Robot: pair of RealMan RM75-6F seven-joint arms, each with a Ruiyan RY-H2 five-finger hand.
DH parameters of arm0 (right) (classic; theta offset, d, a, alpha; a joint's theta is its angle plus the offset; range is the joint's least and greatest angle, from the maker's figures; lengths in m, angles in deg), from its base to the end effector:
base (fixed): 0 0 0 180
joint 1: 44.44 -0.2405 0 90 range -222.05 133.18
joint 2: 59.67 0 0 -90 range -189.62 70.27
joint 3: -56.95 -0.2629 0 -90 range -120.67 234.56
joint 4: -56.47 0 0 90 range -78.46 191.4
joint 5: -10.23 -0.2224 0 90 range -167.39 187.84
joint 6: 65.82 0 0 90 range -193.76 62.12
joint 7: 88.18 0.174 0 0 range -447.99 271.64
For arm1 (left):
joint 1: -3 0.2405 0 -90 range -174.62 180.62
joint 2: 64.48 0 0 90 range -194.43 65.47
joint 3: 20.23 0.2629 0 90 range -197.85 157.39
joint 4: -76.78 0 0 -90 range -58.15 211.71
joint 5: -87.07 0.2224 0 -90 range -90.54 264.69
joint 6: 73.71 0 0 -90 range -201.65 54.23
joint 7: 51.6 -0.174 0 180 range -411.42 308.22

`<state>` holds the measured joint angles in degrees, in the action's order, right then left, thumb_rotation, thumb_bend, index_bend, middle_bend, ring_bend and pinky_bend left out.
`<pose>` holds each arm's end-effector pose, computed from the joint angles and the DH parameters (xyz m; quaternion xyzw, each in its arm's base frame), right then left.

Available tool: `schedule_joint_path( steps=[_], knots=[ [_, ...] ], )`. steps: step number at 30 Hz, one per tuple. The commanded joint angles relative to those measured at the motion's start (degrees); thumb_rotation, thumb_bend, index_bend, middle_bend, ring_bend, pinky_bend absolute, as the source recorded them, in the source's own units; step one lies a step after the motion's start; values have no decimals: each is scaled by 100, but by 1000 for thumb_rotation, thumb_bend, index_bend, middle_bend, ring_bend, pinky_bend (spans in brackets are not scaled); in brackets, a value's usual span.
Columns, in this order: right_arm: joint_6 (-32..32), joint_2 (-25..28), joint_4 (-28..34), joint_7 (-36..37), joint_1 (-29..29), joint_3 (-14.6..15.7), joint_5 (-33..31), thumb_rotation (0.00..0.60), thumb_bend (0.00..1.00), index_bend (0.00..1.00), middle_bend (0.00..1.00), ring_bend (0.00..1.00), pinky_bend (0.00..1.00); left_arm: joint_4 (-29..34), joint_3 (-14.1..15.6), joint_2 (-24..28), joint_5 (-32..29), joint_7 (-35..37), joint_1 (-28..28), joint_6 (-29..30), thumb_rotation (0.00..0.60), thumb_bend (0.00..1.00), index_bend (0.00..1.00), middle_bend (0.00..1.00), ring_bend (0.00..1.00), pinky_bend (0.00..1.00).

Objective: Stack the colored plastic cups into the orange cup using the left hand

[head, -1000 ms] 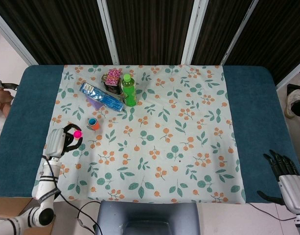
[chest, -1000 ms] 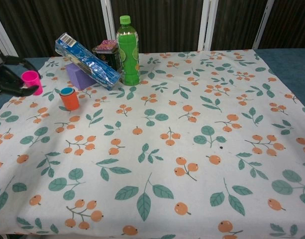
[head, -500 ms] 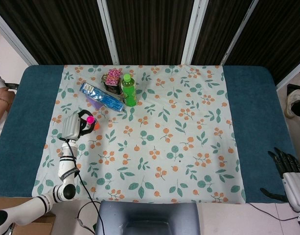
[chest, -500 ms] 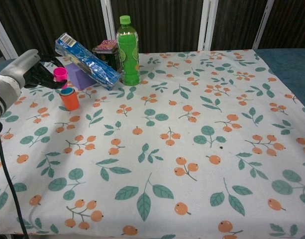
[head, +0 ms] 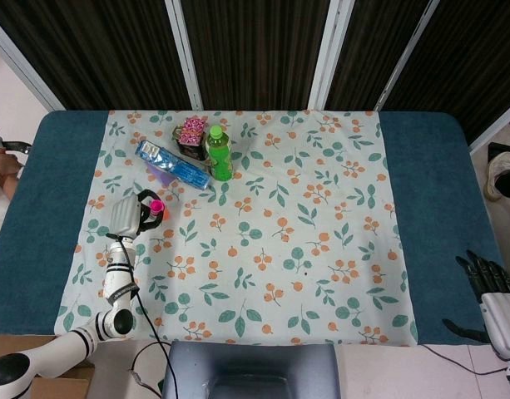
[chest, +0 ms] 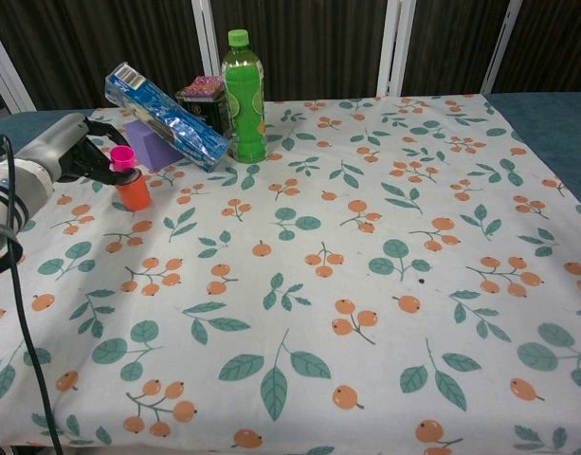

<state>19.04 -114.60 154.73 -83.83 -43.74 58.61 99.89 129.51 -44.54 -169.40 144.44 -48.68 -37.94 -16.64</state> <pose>-0.3283 -0.1624 0.1756 0.6015 -0.4343 0.3508 0.5714 -0.2227 0.4531 -0.0240 -0.4945 -0.5229 -0.4714 0.5097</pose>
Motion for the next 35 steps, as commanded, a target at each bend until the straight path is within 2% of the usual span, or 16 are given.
schedule_joint_path(
  steps=[1,3,6,10,13,15,16,17,19,20,21,23,26,28,30,35],
  knots=[
    [6,7,-3,17,1,-4,0,600,154,0,0,0,0,-105,48,-37,-32,-34,-32,-134,600,388,466,1000,1000,1000],
    [5,11,-5,23,2,-4,-2,600,155,0,0,0,0,-117,69,-6,-82,-105,-46,-253,600,384,147,998,1000,1000],
    [7,12,-5,28,3,-3,2,600,155,0,0,0,0,-119,54,-5,-103,-124,-53,-252,600,377,15,975,1000,1000],
    [22,15,-6,35,10,2,19,600,154,0,0,0,0,-10,73,92,-56,-154,-6,-161,600,365,0,879,1000,1000],
    [22,6,-10,15,16,18,43,600,154,0,0,0,0,632,223,483,217,-117,258,163,600,363,0,852,1000,1000],
    [29,10,-8,21,19,21,54,600,155,0,0,0,0,1146,427,805,576,-120,532,603,600,360,0,781,974,1000],
    [46,11,-9,23,25,20,59,600,155,0,0,0,0,1536,634,1069,876,-147,779,965,600,359,0,703,912,999],
    [61,10,-9,24,32,19,64,600,155,0,0,0,0,1875,827,1307,1105,-169,993,1218,600,358,0,581,770,948],
    [78,-4,-12,-7,43,28,83,600,154,0,0,0,0,2775,1375,1975,1674,-89,1554,1752,600,362,0,394,487,736],
    [70,-12,-10,-26,41,36,95,600,154,0,0,0,0,3123,1641,2268,1934,-51,1806,1992,600,367,0,284,312,531],
    [55,-25,-13,-67,39,50,110,600,155,0,0,0,0,3484,2040,2653,2307,-14,2133,2291,600,369,0,207,198,377],
    [30,-52,-13,-150,35,68,127,600,154,0,0,0,0,3755,2622,3107,2835,-52,2613,2775,600,373,0,92,59,192],
    [12,-119,-3,-305,37,88,151,600,154,0,0,0,0,3627,3295,3356,3478,-100,3304,3542,600,377,0,1,0,96],
    [10,-159,4,-400,35,108,203,600,154,0,0,0,0,3615,3593,3526,3769,-244,3469,3602,600,375,0,0,0,71],
    [37,-191,18,-433,40,118,254,600,154,0,0,0,0,3632,3591,3583,3912,-194,3512,3701,600,373,0,0,0,56],
    [114,-203,-2,-437,69,134,321,600,154,0,0,0,0,3654,3428,3602,3659,-304,3520,3456,600,378,0,0,0,55]
  ],
)
